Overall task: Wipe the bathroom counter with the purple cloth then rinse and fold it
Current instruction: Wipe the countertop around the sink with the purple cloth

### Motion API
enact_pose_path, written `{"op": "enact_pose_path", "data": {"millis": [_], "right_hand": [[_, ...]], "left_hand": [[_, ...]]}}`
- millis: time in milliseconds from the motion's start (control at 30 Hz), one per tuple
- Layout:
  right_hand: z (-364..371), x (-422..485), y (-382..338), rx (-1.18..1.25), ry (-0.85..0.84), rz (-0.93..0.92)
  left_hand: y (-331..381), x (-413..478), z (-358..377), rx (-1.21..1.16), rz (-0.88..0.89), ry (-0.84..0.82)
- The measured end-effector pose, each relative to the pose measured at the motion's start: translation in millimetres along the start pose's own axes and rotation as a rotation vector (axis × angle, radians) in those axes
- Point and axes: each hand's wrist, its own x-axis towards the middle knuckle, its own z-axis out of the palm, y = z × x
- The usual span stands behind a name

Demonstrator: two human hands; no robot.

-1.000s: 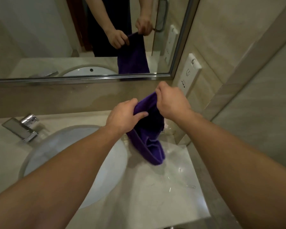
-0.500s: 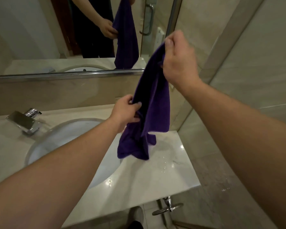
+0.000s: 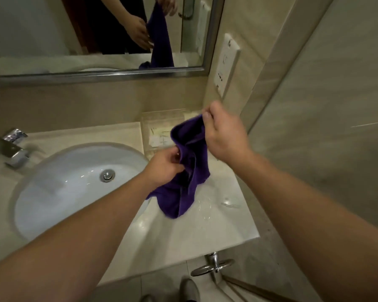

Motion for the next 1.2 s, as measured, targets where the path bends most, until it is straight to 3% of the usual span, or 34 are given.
{"op": "enact_pose_path", "data": {"millis": [100,267,367,433,500,567,700,767,900,1067,1200], "right_hand": [[31.7,-20.0,40.6,-0.037,-0.174,0.029],[66.2,-38.3,78.2,-0.338,-0.690,0.154],[86.3,-34.6,79.7,-0.413,-0.615,0.159],[107.2,-31.5,75.4,-0.343,-0.496,0.121],[133.0,-30.7,70.3,-0.270,-0.519,0.110],[157.7,-33.6,69.6,-0.274,-0.637,0.096],[191.7,-35.7,80.2,-0.354,-0.800,0.091],[201.7,-37.2,82.6,-0.411,-0.810,0.065],[221.4,-40.4,79.0,-0.509,-0.797,0.014],[238.4,-42.1,78.5,-0.586,-0.715,-0.102],[245.8,-34.1,82.6,-0.484,-0.653,-0.330]], "left_hand": [[-39.6,3.8,2.6,0.174,-0.064,-0.084],[-78.0,0.4,3.8,0.653,-0.191,-0.269],[-95.7,-5.7,1.2,0.765,-0.171,-0.353],[-103.8,-10.5,4.3,0.838,-0.028,-0.411],[-108.5,-16.6,9.3,0.873,0.080,-0.409],[-118.9,-23.1,12.5,0.771,0.099,-0.247],[-157.1,-34.3,1.8,0.617,-0.170,0.434],[-174.4,-36.3,-0.8,0.548,-0.357,0.486],[-189.4,-34.0,8.9,0.105,-0.551,0.492],[-184.9,-3.9,15.0,-0.175,-0.507,0.657],[-182.2,15.4,21.8,-0.108,-0.438,0.750]]}}
